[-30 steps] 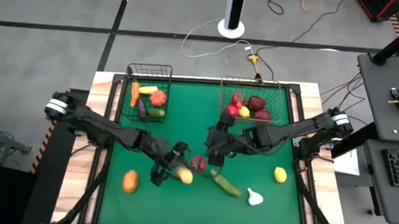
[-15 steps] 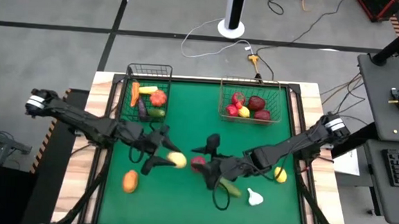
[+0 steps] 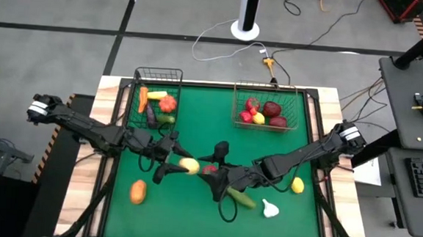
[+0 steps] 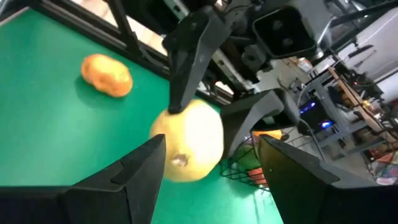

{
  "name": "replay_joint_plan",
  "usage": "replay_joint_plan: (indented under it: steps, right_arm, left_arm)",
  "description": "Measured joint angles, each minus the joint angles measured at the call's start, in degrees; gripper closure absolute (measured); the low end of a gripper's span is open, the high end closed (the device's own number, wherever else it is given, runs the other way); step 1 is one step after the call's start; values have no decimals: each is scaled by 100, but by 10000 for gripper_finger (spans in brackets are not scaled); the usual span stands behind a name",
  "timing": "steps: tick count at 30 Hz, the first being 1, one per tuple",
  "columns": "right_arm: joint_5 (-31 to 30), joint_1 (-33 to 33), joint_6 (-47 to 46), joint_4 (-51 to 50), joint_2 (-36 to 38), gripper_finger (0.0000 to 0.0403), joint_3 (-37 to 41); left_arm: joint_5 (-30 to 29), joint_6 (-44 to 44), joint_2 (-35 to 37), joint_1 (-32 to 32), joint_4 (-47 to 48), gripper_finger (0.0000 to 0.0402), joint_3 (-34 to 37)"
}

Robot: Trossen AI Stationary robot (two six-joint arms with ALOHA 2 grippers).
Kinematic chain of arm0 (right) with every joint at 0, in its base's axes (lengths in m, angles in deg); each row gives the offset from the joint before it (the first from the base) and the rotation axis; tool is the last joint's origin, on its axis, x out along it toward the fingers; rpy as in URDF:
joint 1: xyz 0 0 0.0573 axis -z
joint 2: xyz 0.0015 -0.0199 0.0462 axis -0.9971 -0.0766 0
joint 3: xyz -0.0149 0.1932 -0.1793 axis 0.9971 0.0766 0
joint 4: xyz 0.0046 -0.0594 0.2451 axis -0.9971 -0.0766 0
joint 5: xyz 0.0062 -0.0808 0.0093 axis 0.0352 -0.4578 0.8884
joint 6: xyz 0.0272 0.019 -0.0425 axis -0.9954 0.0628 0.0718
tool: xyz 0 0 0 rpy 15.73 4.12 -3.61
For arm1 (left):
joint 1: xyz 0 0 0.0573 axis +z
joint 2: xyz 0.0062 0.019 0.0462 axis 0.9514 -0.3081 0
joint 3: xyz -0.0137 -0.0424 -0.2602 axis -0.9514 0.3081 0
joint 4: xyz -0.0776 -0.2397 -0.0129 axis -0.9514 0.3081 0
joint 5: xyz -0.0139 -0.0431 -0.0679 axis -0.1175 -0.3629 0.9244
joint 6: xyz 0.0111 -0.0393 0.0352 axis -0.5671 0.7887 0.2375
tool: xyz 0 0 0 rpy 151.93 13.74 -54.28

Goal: Sort produce into baskets
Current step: Put the left yellow lemon into the right wire basket

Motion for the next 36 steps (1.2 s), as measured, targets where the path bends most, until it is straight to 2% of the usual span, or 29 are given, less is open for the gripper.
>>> replay_joint_plan:
  steps: [6, 14, 19, 26, 36]
  right_arm:
    - [2, 0, 116, -77, -47, 148, -99]
    - [-163, 0, 571, -98, -180, 87, -102]
    - [-124, 12, 856, 31, -217, 68, -101]
    - [-104, 65, 935, 26, -218, 77, -101]
    - [-104, 63, 1043, 24, -217, 119, -101]
  left_arm:
    - [-1, 79, 6, 37, -184, 168, -1]
    - [2, 127, 10, 43, -346, 168, -7]
    - [7, 127, -132, 43, -594, 168, -11]
    - [9, 105, -327, 43, -912, 168, -11]
    - [15, 105, -400, 43, -1234, 168, -12]
